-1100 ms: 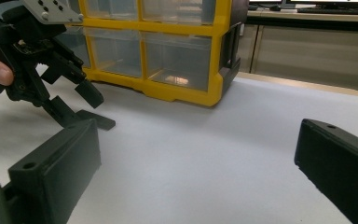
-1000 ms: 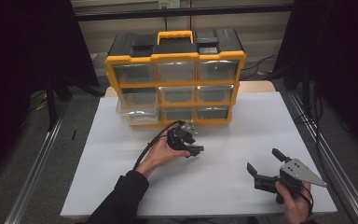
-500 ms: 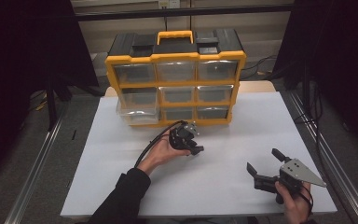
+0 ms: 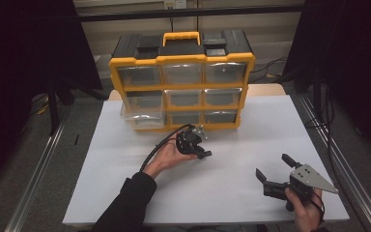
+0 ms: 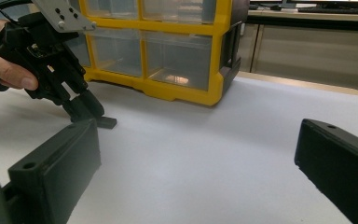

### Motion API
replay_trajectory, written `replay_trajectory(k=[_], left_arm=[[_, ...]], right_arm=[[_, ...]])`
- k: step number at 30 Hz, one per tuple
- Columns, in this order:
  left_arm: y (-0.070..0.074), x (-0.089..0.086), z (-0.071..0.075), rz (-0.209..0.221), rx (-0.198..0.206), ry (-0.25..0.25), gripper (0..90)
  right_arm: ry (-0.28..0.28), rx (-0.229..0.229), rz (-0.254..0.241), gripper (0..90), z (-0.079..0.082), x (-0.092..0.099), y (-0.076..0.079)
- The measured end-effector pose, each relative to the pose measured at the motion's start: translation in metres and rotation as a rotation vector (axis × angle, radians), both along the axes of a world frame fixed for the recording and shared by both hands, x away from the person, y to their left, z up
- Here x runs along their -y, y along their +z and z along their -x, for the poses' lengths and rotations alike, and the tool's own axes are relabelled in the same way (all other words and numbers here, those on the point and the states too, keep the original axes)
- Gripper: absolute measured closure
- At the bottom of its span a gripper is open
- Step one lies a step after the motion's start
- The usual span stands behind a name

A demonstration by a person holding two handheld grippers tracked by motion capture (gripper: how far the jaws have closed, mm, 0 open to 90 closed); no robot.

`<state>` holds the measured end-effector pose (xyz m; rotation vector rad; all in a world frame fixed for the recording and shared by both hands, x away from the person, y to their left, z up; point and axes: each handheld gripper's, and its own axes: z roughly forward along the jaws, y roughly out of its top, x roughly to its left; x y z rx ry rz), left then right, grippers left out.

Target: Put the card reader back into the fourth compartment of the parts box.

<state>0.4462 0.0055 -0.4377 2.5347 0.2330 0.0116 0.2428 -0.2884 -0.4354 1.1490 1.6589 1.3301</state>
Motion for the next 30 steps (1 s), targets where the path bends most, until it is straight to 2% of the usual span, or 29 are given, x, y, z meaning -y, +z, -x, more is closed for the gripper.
replay_trajectory(k=[11,13,16,23,25,30], left_arm=[[0.0,-0.008,0.007,0.042,-0.006,0.03,73.7],[0.003,-0.01,0.008,0.059,-0.009,0.019,73.6],[0.01,-0.013,0.01,0.084,-0.004,0.027,73.7],[0.02,-0.018,0.019,0.117,0.015,0.022,73.6],[0.023,-0.021,0.021,0.143,0.008,0.027,73.6],[0.03,-0.03,0.023,0.176,0.007,0.035,73.6]], right_arm=[[-0.001,0.0,-0.002,0.0,0.0,0.0,0.0],[-0.002,0.001,-0.001,0.0,0.0,0.0,0.0],[-0.003,0.001,0.0,0.0,0.0,0.0,0.0],[-0.003,0.001,0.0,0.0,0.0,0.0,0.0],[-0.003,0.002,-0.001,0.0,0.0,0.0,0.0],[-0.004,0.0,0.0,0.0,0.0,0.0,0.0]])
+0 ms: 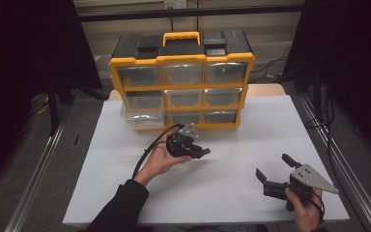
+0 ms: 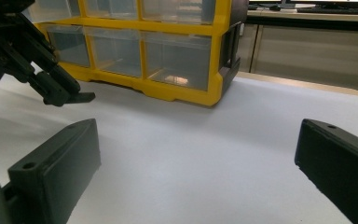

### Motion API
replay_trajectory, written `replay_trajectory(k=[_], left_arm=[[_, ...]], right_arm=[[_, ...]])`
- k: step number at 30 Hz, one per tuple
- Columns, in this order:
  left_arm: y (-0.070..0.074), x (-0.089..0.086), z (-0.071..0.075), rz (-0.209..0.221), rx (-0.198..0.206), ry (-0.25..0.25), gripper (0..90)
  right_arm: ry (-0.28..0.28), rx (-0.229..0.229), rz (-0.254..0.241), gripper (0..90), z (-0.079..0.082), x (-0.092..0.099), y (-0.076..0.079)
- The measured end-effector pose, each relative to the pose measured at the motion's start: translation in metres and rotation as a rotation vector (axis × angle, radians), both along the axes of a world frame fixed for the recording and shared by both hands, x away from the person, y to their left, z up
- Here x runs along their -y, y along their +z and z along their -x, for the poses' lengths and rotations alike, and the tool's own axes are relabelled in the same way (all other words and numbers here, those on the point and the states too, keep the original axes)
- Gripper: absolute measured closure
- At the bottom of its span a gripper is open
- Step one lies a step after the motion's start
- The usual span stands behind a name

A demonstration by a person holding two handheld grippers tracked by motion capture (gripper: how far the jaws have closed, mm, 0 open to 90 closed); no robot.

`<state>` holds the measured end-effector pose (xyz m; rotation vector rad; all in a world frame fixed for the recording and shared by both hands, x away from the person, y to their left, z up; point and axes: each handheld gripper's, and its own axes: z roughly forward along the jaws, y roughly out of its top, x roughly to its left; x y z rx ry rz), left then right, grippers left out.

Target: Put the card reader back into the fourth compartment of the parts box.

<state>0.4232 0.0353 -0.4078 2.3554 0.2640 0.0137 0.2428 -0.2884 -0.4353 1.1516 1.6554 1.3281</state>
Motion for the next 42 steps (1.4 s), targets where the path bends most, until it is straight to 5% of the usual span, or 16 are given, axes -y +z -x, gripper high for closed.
replay_trajectory(k=[42], left_arm=[[0.046,-0.046,0.039,0.163,0.108,0.012,73.6]], right_arm=[[0.001,0.004,-0.006,0.0,0.001,0.0,0.0]])
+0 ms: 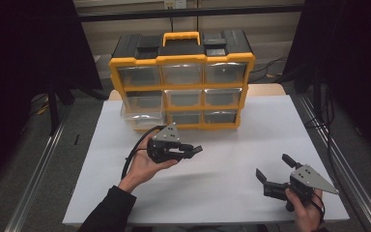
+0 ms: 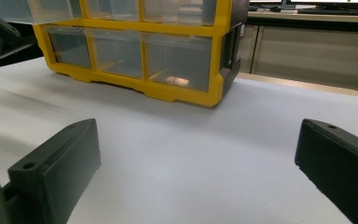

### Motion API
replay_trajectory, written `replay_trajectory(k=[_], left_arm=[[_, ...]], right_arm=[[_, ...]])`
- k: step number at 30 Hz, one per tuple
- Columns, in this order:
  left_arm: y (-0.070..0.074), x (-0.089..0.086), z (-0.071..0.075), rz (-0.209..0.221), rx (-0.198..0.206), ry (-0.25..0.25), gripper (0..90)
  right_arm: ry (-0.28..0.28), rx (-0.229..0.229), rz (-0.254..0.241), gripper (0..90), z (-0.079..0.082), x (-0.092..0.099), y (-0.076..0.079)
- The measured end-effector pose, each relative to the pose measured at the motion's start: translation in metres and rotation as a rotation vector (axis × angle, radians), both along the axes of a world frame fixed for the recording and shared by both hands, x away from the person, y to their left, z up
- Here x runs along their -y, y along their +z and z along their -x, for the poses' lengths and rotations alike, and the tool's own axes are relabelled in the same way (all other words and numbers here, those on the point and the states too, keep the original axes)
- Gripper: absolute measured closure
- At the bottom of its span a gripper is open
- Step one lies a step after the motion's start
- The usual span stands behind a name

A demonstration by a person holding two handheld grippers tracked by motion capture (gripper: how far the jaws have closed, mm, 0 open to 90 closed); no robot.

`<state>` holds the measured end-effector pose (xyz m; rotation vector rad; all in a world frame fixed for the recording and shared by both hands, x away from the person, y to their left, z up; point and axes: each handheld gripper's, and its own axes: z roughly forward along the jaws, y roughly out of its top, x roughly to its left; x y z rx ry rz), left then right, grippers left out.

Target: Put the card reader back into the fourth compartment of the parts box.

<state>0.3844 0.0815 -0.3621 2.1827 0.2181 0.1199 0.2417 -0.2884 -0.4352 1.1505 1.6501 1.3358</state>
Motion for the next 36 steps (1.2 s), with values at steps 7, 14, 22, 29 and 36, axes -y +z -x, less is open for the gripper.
replay_trajectory(k=[7,14,22,29,36], left_arm=[[0.012,-0.008,0.009,0.038,0.051,0.004,73.6],[0.022,-0.018,0.012,0.07,0.065,0.018,73.6],[0.036,-0.03,0.013,0.105,0.09,0.039,73.6],[0.044,-0.039,0.013,0.122,0.102,0.05,73.6],[0.05,-0.046,0.012,0.138,0.113,0.062,73.6]], right_arm=[[-0.001,0.005,0.001,0.0,0.0,0.0,0.0],[0.0,0.006,0.001,0.0,0.001,-0.001,0.0],[0.001,0.005,0.001,0.0,0.001,0.0,0.0],[0.001,0.004,0.002,0.0,0.001,0.0,0.0],[0.002,0.003,0.001,0.0,0.001,0.0,0.0]])
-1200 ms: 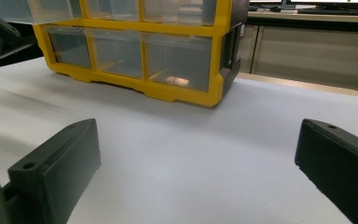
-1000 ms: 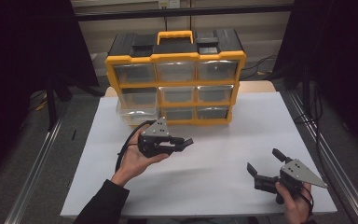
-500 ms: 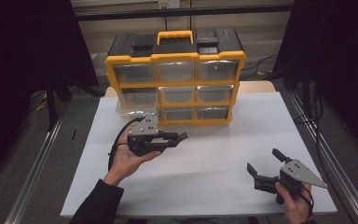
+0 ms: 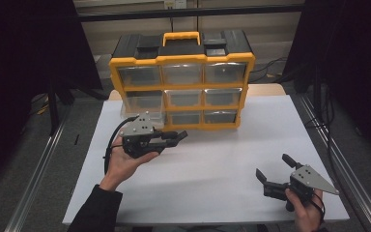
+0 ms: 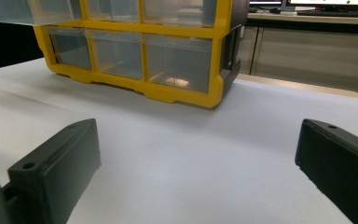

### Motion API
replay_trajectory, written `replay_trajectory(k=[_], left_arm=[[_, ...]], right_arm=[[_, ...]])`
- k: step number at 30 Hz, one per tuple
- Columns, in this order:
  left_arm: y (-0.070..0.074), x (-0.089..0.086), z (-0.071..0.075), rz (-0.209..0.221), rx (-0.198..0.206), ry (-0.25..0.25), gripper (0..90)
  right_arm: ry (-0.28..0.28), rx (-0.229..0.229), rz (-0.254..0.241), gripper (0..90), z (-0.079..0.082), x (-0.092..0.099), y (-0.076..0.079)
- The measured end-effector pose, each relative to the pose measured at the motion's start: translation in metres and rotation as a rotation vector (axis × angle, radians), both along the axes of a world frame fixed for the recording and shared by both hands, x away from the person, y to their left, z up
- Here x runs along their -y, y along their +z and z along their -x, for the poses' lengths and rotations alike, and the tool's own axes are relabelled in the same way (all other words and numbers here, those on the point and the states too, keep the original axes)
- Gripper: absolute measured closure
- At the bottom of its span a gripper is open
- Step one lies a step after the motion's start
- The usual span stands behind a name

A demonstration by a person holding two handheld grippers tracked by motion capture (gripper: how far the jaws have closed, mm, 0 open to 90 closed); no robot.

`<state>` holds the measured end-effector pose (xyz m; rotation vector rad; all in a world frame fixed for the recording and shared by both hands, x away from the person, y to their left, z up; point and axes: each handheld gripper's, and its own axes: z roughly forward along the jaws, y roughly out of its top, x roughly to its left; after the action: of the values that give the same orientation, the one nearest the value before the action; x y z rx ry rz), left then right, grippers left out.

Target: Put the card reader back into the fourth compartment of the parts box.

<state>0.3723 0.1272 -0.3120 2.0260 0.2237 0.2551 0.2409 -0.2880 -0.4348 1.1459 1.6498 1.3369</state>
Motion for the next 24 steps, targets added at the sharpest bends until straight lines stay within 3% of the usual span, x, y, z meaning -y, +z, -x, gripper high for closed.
replay_trajectory(k=[11,24], left_arm=[[0.009,-0.009,0.0,0.029,0.007,0.023,73.6],[0.018,-0.013,-0.006,0.029,0.005,0.04,73.6]], right_arm=[[-0.003,0.001,0.003,0.0,0.0,0.0,0.0],[-0.006,0.003,0.005,0.0,0.0,0.0,0.0]])
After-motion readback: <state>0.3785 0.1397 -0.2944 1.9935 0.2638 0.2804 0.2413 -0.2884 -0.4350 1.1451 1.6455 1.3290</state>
